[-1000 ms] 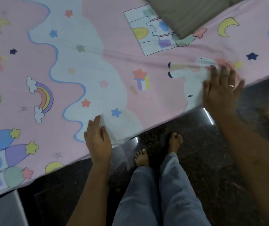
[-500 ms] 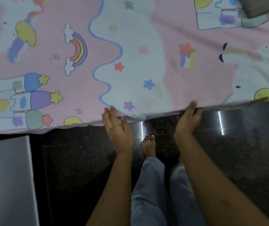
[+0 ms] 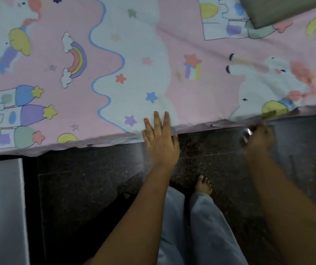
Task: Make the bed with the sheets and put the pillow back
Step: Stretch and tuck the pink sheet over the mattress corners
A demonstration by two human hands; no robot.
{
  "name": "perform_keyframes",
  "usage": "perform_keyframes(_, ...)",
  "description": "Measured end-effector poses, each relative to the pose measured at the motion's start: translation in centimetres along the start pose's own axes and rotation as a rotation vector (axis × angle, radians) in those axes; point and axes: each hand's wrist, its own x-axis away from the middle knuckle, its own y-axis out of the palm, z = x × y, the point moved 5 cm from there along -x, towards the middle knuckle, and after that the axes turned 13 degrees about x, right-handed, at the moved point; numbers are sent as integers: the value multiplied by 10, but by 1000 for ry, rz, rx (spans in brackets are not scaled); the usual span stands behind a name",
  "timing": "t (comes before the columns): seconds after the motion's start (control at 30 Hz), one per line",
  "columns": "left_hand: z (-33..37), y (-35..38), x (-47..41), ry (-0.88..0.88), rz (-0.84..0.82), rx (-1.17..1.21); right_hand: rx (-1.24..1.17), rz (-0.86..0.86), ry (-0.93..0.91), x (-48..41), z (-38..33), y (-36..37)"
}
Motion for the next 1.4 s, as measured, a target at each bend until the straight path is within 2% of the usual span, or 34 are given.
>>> perform_keyframes(0.13, 45, 24, -19, 36, -66, -68, -61, -102, 33, -34, -44, -15)
perform_keyframes(0.2, 74, 34, -29, 139, -133, -115, -53, -100, 58, -44, -54, -13)
perform_keyframes(0.33, 131, 62, -41, 330, -297, -172, 94, 113, -102, -53, -64, -20)
perform_keyframes(0.57, 200, 101, -37, 533, -481, -269, 127, 185, -149, -72, -68, -47)
perform_keyframes(0.73, 211, 105, -38, 595, -513, -259, -1, 112, -25, -76, -69, -55)
perform_keyframes(0.83, 216, 103, -41, 642, -506, -231, -32, 143, 6, -94, -82, -85)
perform_keyframes(1.03, 246, 123, -44, 705, -478, -210, 102, 60, -52, -143, -121, -100)
perform_keyframes(1.23, 291, 153, -48, 617, -415, -194, 267, 224, -216, -151, -122, -115)
perform_keyframes(1.33, 316, 170, -42, 605, -439, -227, 128, 389, -75, -183, -119, -172)
perform_keyframes(1.4, 332, 180, -39, 590, -434, -214, 1, 404, 9, -210, -120, -215)
